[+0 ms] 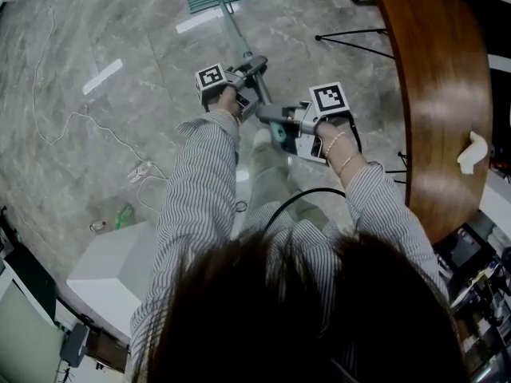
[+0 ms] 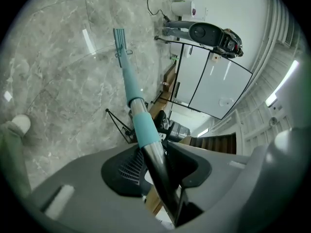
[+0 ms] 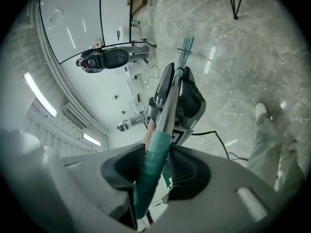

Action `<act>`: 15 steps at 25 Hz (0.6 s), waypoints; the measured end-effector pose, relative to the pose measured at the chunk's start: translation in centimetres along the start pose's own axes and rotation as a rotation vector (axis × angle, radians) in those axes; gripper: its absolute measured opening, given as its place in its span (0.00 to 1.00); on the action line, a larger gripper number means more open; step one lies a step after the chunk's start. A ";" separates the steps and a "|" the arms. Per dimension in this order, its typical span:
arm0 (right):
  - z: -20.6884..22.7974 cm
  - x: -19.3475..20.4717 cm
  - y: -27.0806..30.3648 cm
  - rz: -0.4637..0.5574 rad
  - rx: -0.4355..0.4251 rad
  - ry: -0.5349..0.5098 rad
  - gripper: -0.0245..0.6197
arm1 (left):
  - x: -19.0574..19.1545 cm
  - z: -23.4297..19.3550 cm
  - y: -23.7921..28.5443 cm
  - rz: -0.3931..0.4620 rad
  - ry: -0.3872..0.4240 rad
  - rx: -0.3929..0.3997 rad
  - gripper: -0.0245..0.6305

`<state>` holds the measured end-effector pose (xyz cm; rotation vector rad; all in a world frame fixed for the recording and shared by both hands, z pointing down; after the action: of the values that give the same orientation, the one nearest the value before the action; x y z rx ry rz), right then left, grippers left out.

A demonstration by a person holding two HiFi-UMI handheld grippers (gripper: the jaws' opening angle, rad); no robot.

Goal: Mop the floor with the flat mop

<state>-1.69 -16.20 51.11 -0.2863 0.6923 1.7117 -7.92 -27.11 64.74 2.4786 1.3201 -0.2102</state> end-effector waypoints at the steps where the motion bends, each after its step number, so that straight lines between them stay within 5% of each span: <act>1: 0.1 -0.1 0.0 0.003 -0.004 0.005 0.26 | -0.2 -0.1 0.1 -0.024 0.010 -0.012 0.26; 5: 0.4 -0.9 0.1 0.009 -0.010 0.018 0.25 | -0.6 -0.2 0.6 -0.119 0.053 -0.066 0.26; 9: 1.2 0.0 -0.3 0.023 -0.030 0.037 0.25 | 0.4 -0.7 0.2 -0.123 0.044 -0.063 0.26; 15: 6.1 6.1 -4.2 0.006 -0.033 0.044 0.25 | 8.7 -2.7 -1.9 -0.170 0.062 -0.070 0.27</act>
<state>1.70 -7.23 51.40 -0.3464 0.6977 1.7283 -4.69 -18.41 64.45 2.3334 1.5383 -0.1255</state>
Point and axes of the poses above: the fingertips, and each gripper's own axes: y forward along the fingers, z to its right, x out of its underside, the point moved 5 cm from there along -y, backward along the fingers, and after that the axes turned 7 degrees about y, right-handed, at the moved point
